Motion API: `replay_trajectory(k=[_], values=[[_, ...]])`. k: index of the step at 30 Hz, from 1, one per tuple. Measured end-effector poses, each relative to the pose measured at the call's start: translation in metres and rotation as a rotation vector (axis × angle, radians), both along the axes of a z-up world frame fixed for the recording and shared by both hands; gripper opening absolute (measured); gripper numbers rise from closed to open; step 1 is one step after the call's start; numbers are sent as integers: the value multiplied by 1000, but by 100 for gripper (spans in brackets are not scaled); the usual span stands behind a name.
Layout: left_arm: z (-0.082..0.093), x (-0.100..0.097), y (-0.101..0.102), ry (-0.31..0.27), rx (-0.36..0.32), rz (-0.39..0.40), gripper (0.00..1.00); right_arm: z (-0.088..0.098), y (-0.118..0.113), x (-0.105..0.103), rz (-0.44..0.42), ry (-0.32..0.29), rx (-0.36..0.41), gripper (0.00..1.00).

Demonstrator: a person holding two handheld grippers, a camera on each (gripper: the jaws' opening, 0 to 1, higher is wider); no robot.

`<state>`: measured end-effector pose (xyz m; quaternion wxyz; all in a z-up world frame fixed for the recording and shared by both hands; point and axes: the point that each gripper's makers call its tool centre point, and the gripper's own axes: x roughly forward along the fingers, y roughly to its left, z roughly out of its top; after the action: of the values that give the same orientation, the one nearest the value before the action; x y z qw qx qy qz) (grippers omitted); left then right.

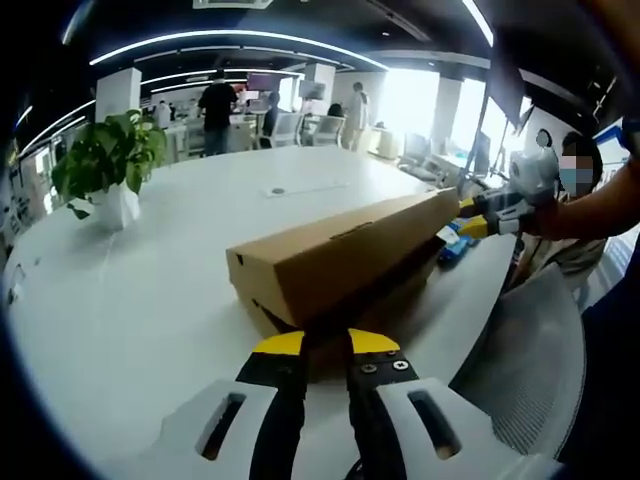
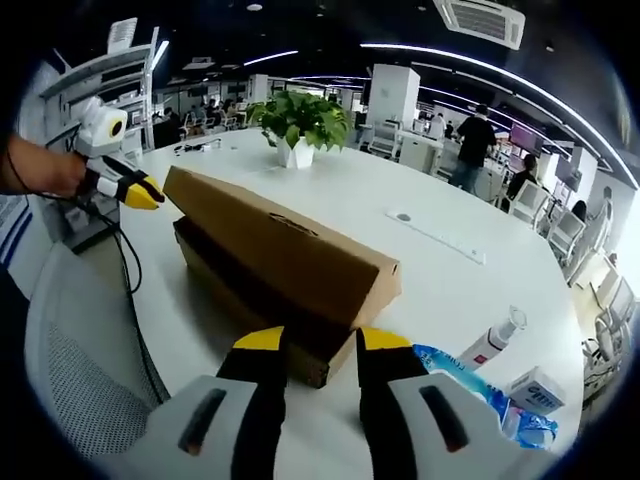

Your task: Operate the shoe box by opening the lid, removing the specified soft item, and placing it in the target area until the item is outside and the box remains undamaged.

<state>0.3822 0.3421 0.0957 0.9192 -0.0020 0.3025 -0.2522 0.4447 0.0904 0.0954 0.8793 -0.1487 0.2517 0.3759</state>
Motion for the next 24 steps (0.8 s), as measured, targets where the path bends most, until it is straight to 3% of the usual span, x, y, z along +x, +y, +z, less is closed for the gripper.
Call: replay_trajectory(k=[8,13,24], values=[[2,-2,8,-9,-6,49,19,8,-4,7,-26,-5,33,25],[11,8,13,-47,-19,90,20,7,-1,7,-6,-2,33,21],[-13,12,7,3,-7,76,19,-11,1,4,-12,26,18,20]])
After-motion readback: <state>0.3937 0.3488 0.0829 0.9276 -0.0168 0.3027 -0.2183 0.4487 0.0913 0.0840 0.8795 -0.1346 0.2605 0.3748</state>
